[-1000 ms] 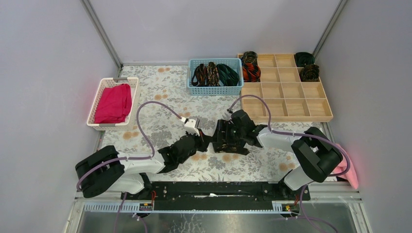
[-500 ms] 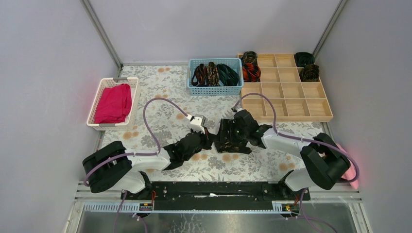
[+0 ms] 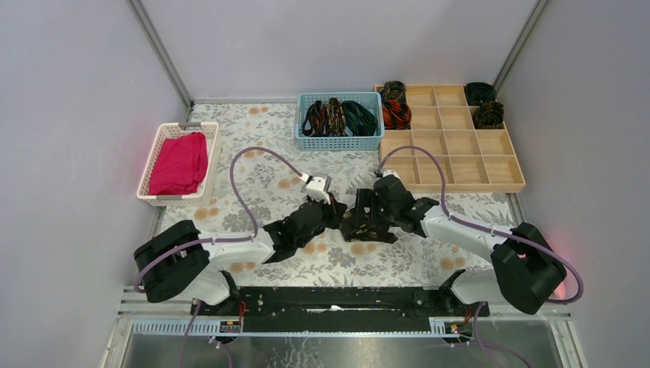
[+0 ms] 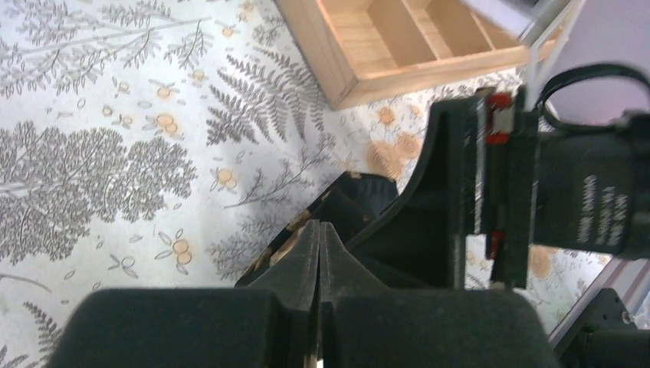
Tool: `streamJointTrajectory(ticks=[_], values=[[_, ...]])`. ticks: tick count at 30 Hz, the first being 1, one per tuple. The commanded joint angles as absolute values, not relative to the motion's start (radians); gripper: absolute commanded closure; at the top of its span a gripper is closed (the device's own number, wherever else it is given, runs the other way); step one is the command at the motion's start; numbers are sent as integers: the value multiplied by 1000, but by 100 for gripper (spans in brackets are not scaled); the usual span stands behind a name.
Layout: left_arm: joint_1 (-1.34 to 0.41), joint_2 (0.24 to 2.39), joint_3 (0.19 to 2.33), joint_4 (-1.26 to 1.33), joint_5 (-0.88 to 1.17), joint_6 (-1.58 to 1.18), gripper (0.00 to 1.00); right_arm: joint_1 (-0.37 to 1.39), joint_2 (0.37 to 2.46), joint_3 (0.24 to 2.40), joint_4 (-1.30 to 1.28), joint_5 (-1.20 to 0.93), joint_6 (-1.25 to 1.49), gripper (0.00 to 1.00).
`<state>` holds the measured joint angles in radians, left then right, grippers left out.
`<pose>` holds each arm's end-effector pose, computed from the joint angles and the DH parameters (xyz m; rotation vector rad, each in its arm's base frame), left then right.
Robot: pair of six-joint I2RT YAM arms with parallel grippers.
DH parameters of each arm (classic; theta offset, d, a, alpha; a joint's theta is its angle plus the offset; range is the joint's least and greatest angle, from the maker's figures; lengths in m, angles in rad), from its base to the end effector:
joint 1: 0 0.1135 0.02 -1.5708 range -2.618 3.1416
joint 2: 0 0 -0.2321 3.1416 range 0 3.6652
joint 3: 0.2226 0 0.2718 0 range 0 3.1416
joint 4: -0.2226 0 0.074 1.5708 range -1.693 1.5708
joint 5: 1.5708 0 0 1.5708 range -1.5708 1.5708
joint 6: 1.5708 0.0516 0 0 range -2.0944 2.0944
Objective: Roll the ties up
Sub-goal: Roll the tie at the center of the board.
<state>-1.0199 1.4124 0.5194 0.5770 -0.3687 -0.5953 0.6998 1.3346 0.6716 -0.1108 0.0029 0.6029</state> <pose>0.1794 -0.2565 0.1359 0.1508 1.9311 -0.7584 0.2307 0.1940 0.1355 -0.1164 2.4323 0.6187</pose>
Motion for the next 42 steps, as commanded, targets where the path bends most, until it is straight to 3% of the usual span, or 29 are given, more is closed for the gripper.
streamJointTrajectory(ticks=[1,10,24,30,42], values=[[-1023,1420,582,547,-416,-537,99,705,1299,674,-170,99,584,3],[-1019,1496,680,495,-437,-489,99,704,1312,676,-268,251,569,4],[-821,1767,832,462,-231,-479,99,706,1270,681,-247,241,530,3],[-811,1835,892,481,-153,-458,99,706,1301,675,-322,310,539,3],[-794,2051,1045,452,-30,-416,99,705,1228,688,-284,239,499,4]])
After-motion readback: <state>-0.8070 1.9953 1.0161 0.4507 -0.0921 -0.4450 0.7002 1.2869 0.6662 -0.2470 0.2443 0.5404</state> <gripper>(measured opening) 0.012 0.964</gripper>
